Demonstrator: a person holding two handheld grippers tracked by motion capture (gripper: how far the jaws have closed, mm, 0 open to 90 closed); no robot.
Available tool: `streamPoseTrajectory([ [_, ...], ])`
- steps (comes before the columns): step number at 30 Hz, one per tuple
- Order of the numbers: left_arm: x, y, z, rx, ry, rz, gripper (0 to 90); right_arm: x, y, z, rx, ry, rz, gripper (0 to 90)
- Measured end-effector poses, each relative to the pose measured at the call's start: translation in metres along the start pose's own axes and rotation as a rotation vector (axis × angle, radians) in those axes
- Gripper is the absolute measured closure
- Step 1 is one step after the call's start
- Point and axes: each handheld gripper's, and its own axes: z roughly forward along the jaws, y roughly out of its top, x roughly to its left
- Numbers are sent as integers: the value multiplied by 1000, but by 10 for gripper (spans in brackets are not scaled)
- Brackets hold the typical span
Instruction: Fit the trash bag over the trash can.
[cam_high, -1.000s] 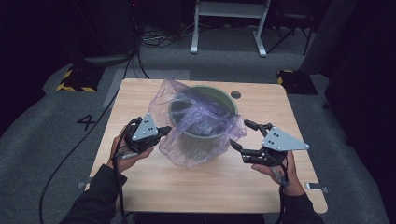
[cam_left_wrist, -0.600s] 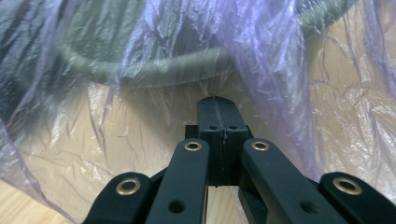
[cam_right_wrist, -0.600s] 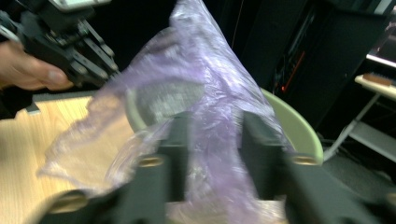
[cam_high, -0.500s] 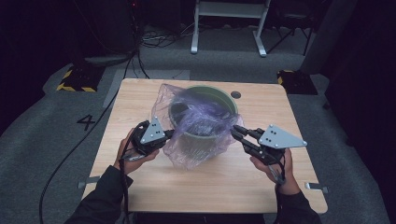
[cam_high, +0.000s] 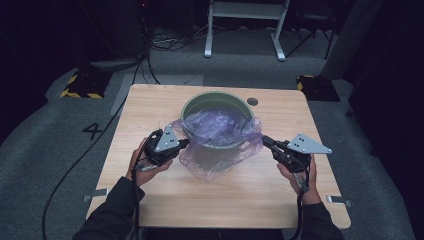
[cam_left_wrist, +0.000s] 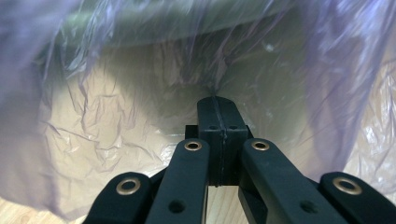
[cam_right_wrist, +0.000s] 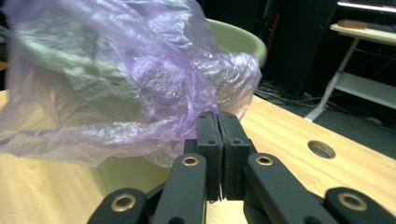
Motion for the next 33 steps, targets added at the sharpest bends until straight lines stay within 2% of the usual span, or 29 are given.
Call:
streamPoseTrajectory([
  [2,2,0,1,5,0,4,900,-5,-2,4,1,-7,24,892],
  [6,4,-3,1,17,-2,9,900,-13,-5,13,11,-36,39,893],
  [9,7,-8,-8,-24,-17,5,899,-16,-5,17,11,-41,42,894],
  [10,7,-9,-12,-35,-7,0,897,-17,-4,17,9,-45,40,893],
  [13,10,-12,-27,-83,5,-19,749,-18,-2,16,-7,-42,46,890],
  [15,12,-12,-38,-111,42,-33,623,-18,1,15,-19,-42,42,866],
  [16,13,-11,-43,-129,48,-47,549,-17,3,14,-24,-42,39,844],
  [18,17,-9,-53,-173,40,-74,469,-17,6,13,-33,-41,27,780],
  [20,19,-7,-61,-203,64,-95,370,-16,11,11,-32,-51,22,643],
  [22,21,-4,-68,-225,85,-108,325,-14,15,9,-31,-49,15,529],
  [25,25,-1,-73,-241,113,-101,307,-9,22,1,-54,-55,-23,369],
  [27,31,1,-74,-249,99,-114,307,-6,27,-6,-70,-56,-35,314],
  [30,40,2,-70,-237,88,-123,335,-3,35,-17,-93,-43,-52,281],
  [32,46,1,-64,-228,66,-142,337,1,40,-23,-106,-28,-67,268],
  [33,48,1,-61,-216,57,-138,336,4,43,-25,-110,-22,-75,263],
])
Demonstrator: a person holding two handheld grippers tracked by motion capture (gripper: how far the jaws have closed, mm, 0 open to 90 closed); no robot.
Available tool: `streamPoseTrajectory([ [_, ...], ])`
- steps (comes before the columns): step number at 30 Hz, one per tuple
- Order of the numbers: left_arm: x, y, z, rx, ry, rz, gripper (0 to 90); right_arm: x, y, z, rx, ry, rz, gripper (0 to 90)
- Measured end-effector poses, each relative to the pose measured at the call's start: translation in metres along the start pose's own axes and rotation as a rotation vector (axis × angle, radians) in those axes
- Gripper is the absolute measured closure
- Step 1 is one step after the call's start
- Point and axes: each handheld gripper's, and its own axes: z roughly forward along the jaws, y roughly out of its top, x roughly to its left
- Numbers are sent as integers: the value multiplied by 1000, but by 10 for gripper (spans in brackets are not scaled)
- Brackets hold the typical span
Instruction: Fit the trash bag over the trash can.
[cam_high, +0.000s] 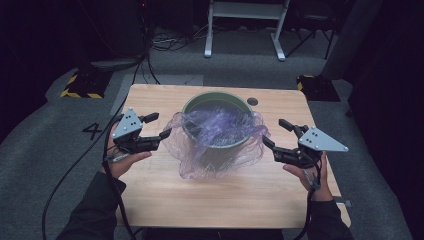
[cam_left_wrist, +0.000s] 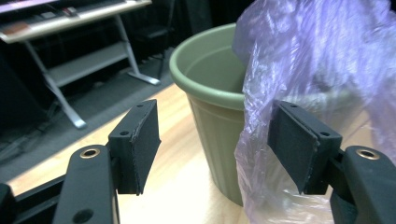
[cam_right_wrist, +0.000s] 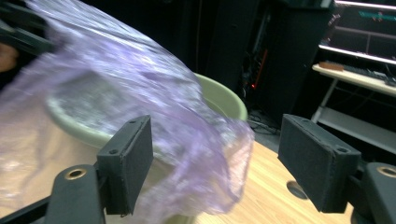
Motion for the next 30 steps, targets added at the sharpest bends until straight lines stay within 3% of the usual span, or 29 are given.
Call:
streamPoseTrajectory([
  [5,1,2,16,54,-6,16,360,21,13,-4,-6,87,-74,231],
  [9,1,7,26,91,14,57,564,31,19,4,30,84,-125,242],
  [11,0,9,29,89,12,101,712,31,20,11,57,46,-140,330],
  [13,1,12,33,98,25,119,798,26,19,19,85,9,-151,493],
  [16,3,16,39,101,15,129,883,11,15,28,117,-13,-124,680],
  [18,5,17,44,110,-5,129,894,-1,11,32,102,-18,-80,780],
  [20,5,18,49,129,9,136,895,-12,9,36,86,-31,-45,853],
  [23,9,19,56,141,13,121,896,-25,9,45,81,-48,-6,886],
  [25,13,20,59,138,11,93,896,-32,10,54,103,-81,-17,888],
  [30,20,17,65,149,6,53,896,-48,9,75,156,-94,25,887],
])
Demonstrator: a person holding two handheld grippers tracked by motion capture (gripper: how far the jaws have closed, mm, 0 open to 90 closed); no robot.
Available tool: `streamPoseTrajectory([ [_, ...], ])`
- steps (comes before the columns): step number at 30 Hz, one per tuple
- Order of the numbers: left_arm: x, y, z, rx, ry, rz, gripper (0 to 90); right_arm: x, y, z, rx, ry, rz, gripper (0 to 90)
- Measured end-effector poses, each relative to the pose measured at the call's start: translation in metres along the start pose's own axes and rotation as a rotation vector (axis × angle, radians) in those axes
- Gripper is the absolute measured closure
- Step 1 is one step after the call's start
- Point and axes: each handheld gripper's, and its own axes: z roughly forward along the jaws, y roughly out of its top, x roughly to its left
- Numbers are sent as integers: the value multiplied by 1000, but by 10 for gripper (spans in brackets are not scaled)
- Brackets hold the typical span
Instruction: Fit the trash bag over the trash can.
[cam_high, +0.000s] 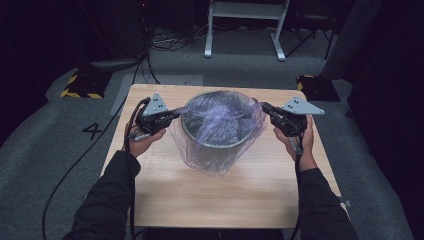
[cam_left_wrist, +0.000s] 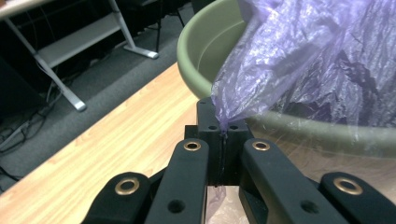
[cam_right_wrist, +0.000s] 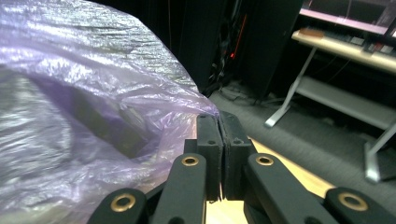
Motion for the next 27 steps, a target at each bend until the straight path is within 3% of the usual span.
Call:
streamPoseTrajectory([
  [7,11,-10,12,38,-9,-63,896,-9,-11,26,90,-4,50,865],
  [18,22,-34,44,138,-68,-172,895,-16,-35,55,176,62,152,863],
  [22,21,-42,53,161,-92,-194,895,-13,-46,61,215,87,158,863],
  [27,18,-46,60,151,-130,-222,895,-9,-54,66,225,121,167,876],
])
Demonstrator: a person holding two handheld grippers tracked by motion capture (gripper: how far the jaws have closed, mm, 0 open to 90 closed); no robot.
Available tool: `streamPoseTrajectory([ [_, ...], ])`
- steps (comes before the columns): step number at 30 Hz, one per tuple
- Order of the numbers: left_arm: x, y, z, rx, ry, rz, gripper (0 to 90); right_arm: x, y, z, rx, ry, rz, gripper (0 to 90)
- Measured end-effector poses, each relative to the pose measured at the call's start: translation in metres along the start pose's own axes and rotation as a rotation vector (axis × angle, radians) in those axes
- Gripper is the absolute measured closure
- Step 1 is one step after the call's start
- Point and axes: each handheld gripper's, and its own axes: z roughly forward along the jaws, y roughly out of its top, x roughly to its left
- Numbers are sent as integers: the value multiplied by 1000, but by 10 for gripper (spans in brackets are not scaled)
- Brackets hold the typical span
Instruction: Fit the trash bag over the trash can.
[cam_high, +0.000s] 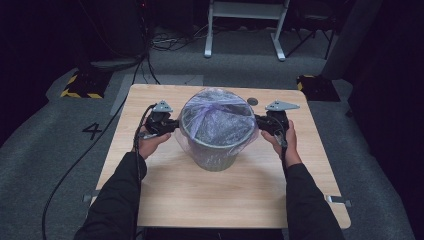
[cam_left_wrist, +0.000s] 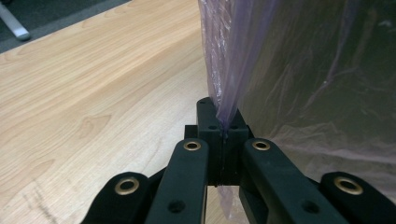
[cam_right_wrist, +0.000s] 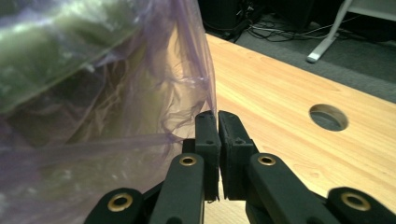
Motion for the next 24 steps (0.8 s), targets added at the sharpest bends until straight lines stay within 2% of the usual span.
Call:
streamPoseTrajectory([
  [4,-2,3,6,20,0,12,895,1,-1,4,11,7,-1,880],
  [7,0,4,12,36,18,18,893,-1,-1,10,30,0,4,880],
  [13,3,2,22,77,16,-7,873,-6,2,18,62,-21,18,880],
  [18,6,-4,25,103,6,-22,867,-7,-6,26,125,14,34,880],
  [24,7,-12,24,127,5,-20,852,-7,-16,25,142,32,38,879],
])
